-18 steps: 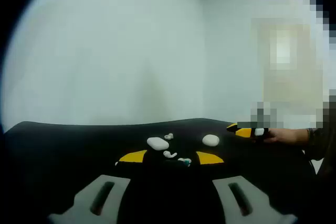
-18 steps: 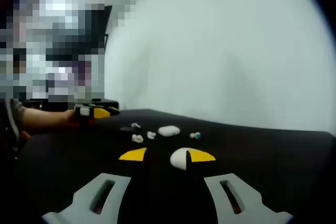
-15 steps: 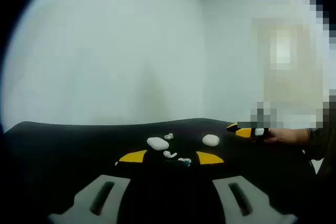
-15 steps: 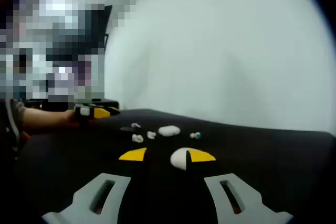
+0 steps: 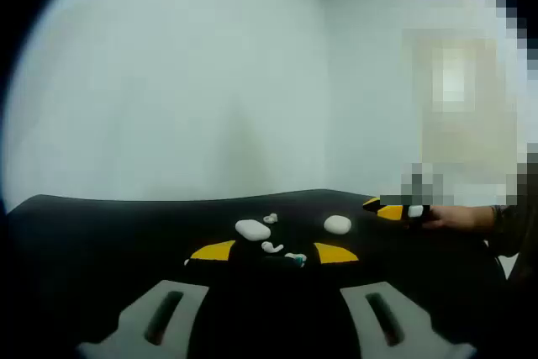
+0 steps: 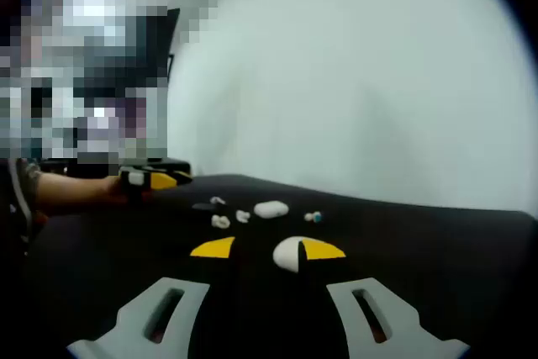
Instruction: Pick up three earphones and place each one into its charging case using tactile feedback, ensure that each earphone is properly inserted and securely positioned inside the case.
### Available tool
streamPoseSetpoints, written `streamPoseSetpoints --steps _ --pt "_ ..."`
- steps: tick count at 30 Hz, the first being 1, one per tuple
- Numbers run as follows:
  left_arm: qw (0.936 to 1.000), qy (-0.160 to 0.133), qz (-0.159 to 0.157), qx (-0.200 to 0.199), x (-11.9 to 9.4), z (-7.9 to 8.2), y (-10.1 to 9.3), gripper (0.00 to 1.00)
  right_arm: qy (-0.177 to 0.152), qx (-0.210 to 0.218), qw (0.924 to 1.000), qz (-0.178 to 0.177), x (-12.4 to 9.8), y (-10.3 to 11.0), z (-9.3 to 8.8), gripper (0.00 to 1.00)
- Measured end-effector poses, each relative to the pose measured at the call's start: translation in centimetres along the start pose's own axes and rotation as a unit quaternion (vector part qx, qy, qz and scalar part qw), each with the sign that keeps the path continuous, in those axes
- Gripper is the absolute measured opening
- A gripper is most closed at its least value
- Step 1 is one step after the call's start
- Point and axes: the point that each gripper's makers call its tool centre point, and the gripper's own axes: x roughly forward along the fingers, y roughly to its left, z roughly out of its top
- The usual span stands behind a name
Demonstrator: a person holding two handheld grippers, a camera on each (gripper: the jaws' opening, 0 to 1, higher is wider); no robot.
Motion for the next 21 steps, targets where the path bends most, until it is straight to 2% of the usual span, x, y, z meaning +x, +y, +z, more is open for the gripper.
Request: streamPoseSetpoints --steps 21 --pt "1.0000 -0.001 -0.001 -0.001 -0.01 0.08 0.03 0.32 0.001 0.001 1.0000 -0.002 0.07 -0.15 -0.03 0.30"
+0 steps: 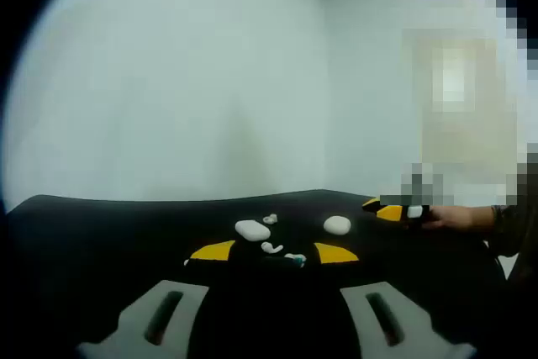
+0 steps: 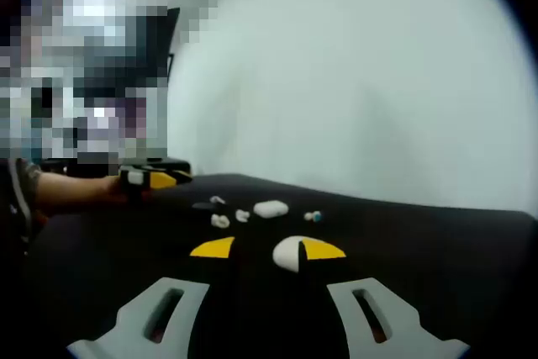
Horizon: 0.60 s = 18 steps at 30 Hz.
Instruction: Pick up three earphones and place each one into its charging case using tactile feedback, ensure that each earphone is properly inserted and securely positioned inside the case.
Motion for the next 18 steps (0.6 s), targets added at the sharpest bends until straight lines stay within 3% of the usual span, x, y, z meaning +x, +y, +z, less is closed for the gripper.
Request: streamPoseSetpoints --steps 9,14,18 --pt "1.0000 -0.003 0.005 -0.006 0.0 0.2 0.3 0.32 -0.025 0.019 0.9995 -0.006 -0.4 -0.4 0.9 0.28" --pt "0.9996 -0.019 0.018 -0.014 -0.4 0.7 0.9 0.32 -0.037 0.004 0.9992 -0.013 -0.5 -0.8 1.3 0.38" --pt "0.9984 -0.037 0.028 -0.033 -0.9 1.4 1.6 0.30 -0.054 0.007 0.9984 -0.017 -0.8 -1.3 1.8 0.38"
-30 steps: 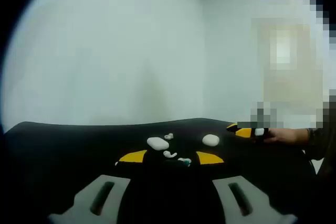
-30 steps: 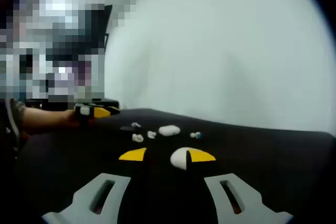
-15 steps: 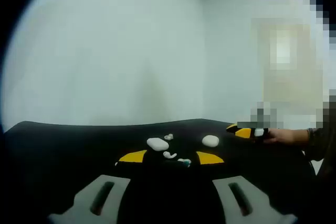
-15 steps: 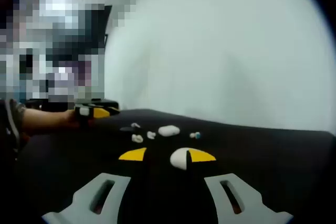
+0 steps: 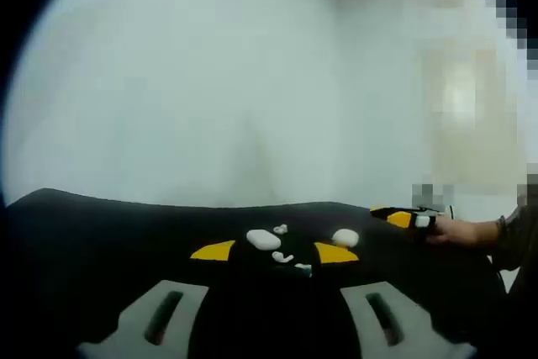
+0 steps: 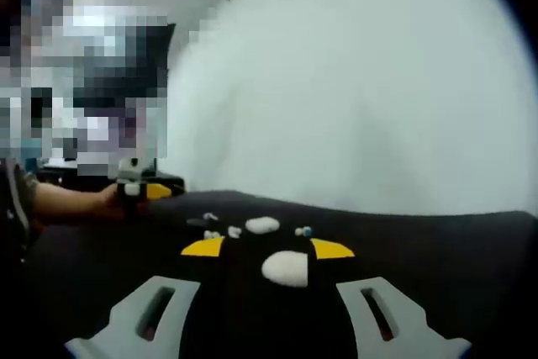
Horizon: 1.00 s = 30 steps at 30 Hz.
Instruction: Pick up three earphones and place each one into its charging case using tactile feedback, ensure that each earphone is properly inserted and securely positioned inside the case.
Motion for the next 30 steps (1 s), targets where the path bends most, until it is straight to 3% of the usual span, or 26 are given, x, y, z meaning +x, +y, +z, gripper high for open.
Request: streamPoseSetpoints --steps 3,6,11,13,16,19,20,22,24,26,28,30 --pt "0.9993 -0.014 -0.006 -0.034 -0.4 0.6 0.3 0.17 -0.035 0.054 0.9979 0.013 -0.1 0.0 1.3 0.33" --pt "0.9986 -0.029 0.001 -0.044 -0.7 1.1 0.8 0.16 -0.072 0.117 0.9903 0.020 -0.4 -0.3 3.1 0.28" --pt "0.9992 -0.018 -0.002 -0.034 -0.2 0.6 0.4 0.20 -0.087 0.110 0.9900 0.019 0.2 -0.5 5.5 0.28" --pt "0.9996 -0.014 -0.003 -0.025 -0.1 0.4 0.2 0.25 -0.107 0.114 0.9875 0.014 0.6 -0.8 6.6 0.31" --pt "0.9998 -0.007 -0.004 -0.017 0.1 0.1 0.1 0.29 -0.113 0.108 0.9877 -0.003 1.3 -1.6 7.2 0.33" --pt "0.9999 -0.005 -0.006 -0.013 0.1 0.0 0.0 0.29 -0.060 0.028 0.9973 -0.032 2.3 -3.2 5.1 0.33" --pt "0.9999 -0.005 -0.006 -0.013 0.2 0.0 0.0 0.29 -0.032 0.037 0.9978 -0.045 2.6 -3.9 3.6 0.34" --pt "0.9999 -0.004 -0.004 -0.014 0.2 0.0 0.1 0.29 -0.009 0.099 0.9933 -0.059 3.0 -4.9 1.1 0.34" --pt "0.9999 -0.004 -0.002 -0.015 0.2 0.0 0.2 0.29 0.022 0.169 0.9844 -0.044 3.5 -4.8 -1.3 0.35" --pt "0.9999 -0.004 -0.002 -0.016 0.2 0.0 0.2 0.29 0.071 0.159 0.9842 -0.034 3.9 -4.8 -3.6 0.38" --pt "0.9999 -0.004 -0.003 -0.015 0.3 0.0 0.2 0.29 0.096 0.141 0.9847 -0.034 4.0 -4.4 -4.1 0.39" --pt "0.9999 -0.001 -0.004 -0.014 0.3 -0.1 0.2 0.29 0.087 0.148 0.9850 -0.018 4.4 -3.9 -3.6 0.40"
